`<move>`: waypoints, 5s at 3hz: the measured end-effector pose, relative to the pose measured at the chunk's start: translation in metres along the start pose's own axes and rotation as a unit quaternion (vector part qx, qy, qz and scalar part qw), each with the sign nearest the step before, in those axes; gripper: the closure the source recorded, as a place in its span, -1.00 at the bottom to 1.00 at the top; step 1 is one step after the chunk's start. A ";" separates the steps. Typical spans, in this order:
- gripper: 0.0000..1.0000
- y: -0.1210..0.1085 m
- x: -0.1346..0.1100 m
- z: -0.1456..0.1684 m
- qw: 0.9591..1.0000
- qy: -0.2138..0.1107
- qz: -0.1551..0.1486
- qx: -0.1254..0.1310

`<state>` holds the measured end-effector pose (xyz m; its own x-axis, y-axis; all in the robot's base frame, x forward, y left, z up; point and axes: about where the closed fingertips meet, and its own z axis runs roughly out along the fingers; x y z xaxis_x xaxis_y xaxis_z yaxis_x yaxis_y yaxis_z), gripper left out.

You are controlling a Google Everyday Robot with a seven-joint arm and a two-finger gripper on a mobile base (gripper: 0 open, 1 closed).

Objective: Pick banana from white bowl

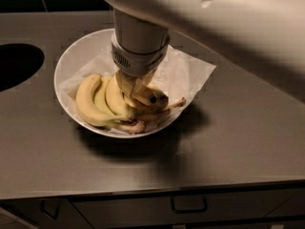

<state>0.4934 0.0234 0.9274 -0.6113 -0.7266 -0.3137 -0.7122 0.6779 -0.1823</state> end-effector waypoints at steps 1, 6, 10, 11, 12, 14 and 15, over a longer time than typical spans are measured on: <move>0.48 0.000 0.000 0.000 1.000 0.000 0.000 0.000; 0.20 -0.001 0.004 0.020 0.999 0.021 0.002 -0.030; 0.00 -0.005 0.004 0.020 0.999 0.031 0.008 -0.042; -0.37 -0.004 0.004 0.018 0.999 0.031 0.008 -0.042; -0.56 -0.004 0.004 0.017 0.999 0.031 0.008 -0.042; 0.27 -0.002 0.012 0.048 0.997 0.049 0.010 -0.058; 0.34 -0.003 0.012 0.049 0.997 0.051 0.011 -0.059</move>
Offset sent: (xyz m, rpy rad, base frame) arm 0.0030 0.0094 -0.0180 0.0070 0.0585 0.0253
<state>0.5046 0.0178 0.8788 -0.6542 -0.7238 -0.2191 -0.7308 0.6797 -0.0632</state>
